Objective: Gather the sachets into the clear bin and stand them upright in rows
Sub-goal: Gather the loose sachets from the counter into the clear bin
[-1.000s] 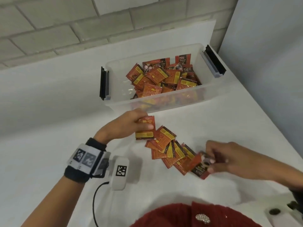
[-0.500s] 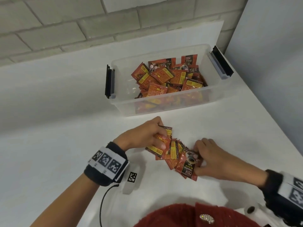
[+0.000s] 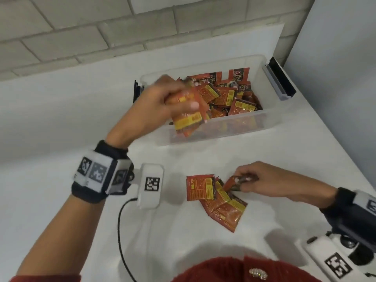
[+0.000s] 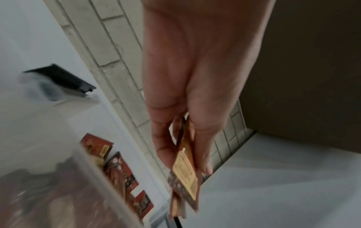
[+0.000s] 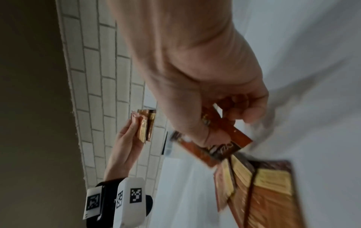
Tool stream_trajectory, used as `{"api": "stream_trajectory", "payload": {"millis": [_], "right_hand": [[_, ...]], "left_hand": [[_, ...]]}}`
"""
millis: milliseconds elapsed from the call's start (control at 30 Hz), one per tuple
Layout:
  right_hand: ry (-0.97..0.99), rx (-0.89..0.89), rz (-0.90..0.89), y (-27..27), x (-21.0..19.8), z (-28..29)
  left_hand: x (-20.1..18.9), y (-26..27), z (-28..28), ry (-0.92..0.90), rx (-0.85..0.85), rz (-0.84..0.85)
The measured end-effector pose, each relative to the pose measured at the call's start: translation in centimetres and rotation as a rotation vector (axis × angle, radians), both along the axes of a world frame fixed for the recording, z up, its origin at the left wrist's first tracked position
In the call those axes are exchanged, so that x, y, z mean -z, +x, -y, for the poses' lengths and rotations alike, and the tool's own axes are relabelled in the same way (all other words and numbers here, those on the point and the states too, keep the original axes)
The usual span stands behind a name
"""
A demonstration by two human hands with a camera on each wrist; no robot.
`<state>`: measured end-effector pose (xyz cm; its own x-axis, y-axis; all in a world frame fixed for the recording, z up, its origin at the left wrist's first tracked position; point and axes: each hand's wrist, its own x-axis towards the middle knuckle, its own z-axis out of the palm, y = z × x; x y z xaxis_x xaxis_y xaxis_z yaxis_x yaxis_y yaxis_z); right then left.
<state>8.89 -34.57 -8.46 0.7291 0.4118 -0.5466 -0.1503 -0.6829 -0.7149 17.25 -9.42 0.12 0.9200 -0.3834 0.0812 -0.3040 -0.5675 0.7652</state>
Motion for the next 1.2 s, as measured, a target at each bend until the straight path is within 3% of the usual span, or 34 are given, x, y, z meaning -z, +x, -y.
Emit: {"api": "stream_trajectory", "payload": {"millis": [133, 300, 600, 733, 900, 1000, 1067, 1133, 1200], "right_hand": [[-0.031, -0.348, 0.189, 1.0, -0.7, -1.8], [-0.246, -0.672, 0.308, -0.1, 1.7, -5.9], [-0.155, -0.464, 0.169, 1.4, 1.0, -5.1], [0.067, -0.312, 0.13, 5.2, -4.3, -2.8], [0.238, 0.003, 0.298, 10.2, -10.6, -0.9], [0.179, 0.126, 0.311, 13.1, -10.8, 0.1], [-0.081, 0.141, 0.352, 14.4, -9.9, 0.7], [-0.392, 0.103, 0.539, 14.1, -8.9, 1.2], [-0.378, 0.015, 0.733, 11.7, -7.6, 0.7]], "left_hand": [[-1.1, 3.1, 0.3, 0.051, -0.117, 0.019], [0.5, 6.7, 1.7, 0.095, -0.067, -0.164], [3.2, 9.1, 2.2, 0.271, -0.086, -0.269], [1.9, 8.4, 1.5, 0.293, -0.169, -0.075], [-0.3, 5.3, 0.6, 0.228, -0.241, 0.042], [-0.5, 3.2, -0.4, 0.269, -0.254, 0.047], [0.2, 2.7, -1.5, 0.371, -0.307, 0.05], [1.2, 2.6, -3.0, 0.46, -0.422, 0.007], [2.3, 3.1, -4.6, 0.483, -0.543, -0.068]]}}
